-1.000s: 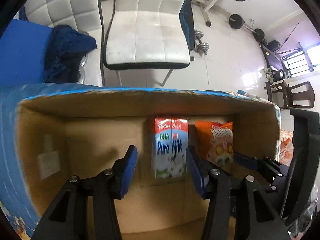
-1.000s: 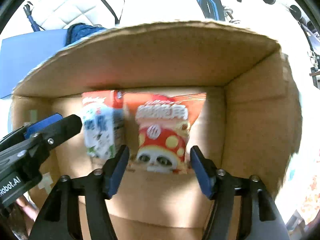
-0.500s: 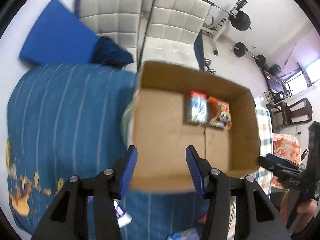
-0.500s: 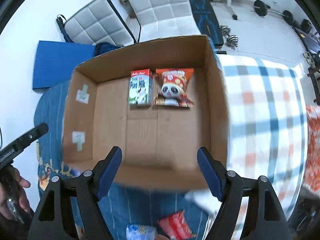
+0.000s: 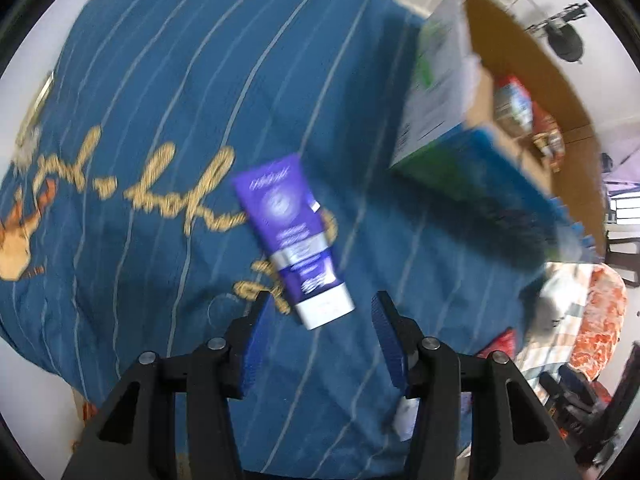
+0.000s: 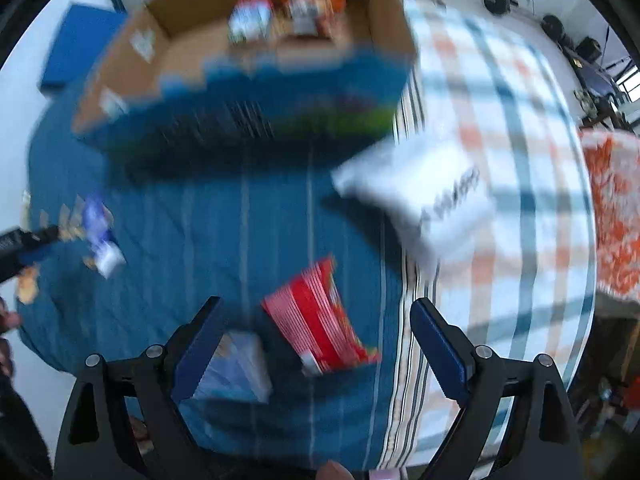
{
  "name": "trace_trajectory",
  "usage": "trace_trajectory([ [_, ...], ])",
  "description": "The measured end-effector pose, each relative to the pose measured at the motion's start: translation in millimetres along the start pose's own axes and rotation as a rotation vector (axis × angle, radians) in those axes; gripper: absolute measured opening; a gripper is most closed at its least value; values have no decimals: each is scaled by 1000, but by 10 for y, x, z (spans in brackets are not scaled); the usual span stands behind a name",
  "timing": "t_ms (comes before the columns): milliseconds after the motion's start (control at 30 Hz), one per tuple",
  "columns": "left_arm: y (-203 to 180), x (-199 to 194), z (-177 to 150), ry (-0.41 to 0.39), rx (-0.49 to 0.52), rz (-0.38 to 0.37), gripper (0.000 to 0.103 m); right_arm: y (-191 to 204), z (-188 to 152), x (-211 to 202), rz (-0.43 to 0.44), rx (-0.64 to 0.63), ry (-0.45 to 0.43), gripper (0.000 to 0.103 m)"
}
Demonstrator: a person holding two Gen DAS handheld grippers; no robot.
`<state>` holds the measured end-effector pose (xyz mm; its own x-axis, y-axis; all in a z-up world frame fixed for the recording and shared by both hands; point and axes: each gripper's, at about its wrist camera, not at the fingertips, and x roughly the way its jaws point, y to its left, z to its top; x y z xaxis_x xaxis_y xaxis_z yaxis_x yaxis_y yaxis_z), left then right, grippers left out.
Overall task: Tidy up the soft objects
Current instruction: 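Grasp the purple toothpaste tube with the left tool while the right tool grasps the red snack bag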
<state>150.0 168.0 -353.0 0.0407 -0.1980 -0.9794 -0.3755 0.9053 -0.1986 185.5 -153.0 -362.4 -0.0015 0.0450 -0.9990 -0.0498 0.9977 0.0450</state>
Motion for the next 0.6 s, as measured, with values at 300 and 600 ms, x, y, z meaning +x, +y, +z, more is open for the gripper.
trace_trajectory([
  [300, 132, 479, 88, 94, -114, -19, 48, -52, -248, 834, -61, 21, 150, 94],
  [600, 40, 891, 212, 146, -121, 44, 59, 24, -213, 1099, -61, 40, 217, 94],
])
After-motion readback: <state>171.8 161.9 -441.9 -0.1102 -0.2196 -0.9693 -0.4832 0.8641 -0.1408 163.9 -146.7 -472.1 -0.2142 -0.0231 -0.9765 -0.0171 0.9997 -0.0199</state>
